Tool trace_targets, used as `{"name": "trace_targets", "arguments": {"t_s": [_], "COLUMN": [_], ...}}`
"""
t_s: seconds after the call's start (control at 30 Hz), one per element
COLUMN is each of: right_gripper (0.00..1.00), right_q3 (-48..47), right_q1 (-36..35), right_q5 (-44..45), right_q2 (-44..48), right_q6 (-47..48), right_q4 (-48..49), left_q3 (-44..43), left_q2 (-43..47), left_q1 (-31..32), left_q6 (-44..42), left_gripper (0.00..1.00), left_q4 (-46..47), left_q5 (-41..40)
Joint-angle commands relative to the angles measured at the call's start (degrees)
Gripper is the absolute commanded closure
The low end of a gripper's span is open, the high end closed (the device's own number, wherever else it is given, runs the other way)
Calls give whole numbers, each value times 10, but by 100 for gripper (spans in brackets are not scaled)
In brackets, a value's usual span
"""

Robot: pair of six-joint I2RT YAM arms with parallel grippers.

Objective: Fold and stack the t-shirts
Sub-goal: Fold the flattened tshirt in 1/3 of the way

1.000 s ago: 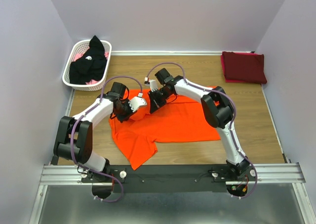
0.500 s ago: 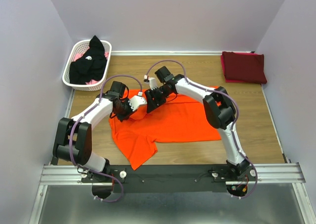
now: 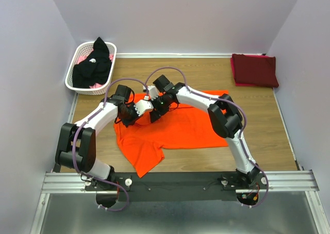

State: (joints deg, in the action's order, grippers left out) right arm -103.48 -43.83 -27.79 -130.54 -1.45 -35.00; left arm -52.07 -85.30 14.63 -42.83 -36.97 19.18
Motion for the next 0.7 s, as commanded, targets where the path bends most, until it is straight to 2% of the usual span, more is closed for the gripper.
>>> {"name": "trace_targets", "arguments": {"t_s": [0.0, 0.37, 0.47, 0.5, 0.67], "right_gripper": [44, 56, 63, 70, 87], "right_q3": [7, 10, 7, 7, 5], "right_q1": [1, 0, 0, 0, -1], "right_q5": [77, 114, 117, 114, 104], "right_q2": [-8, 2, 0, -2, -4], "right_q6": [8, 9, 9, 10, 10], "right_q4": [-3, -5, -5, -5, -6], "left_q3": [-9, -9, -8, -8, -8], "left_q2": [6, 7, 9, 9, 12], "left_q1": [0, 0, -2, -1, -2], "left_q6": [4, 2, 0, 0, 1], "left_gripper": [100, 100, 100, 100, 100], "left_q4": [-5, -6, -6, -8, -9], "left_q5": [23, 22, 24, 25, 28]}}
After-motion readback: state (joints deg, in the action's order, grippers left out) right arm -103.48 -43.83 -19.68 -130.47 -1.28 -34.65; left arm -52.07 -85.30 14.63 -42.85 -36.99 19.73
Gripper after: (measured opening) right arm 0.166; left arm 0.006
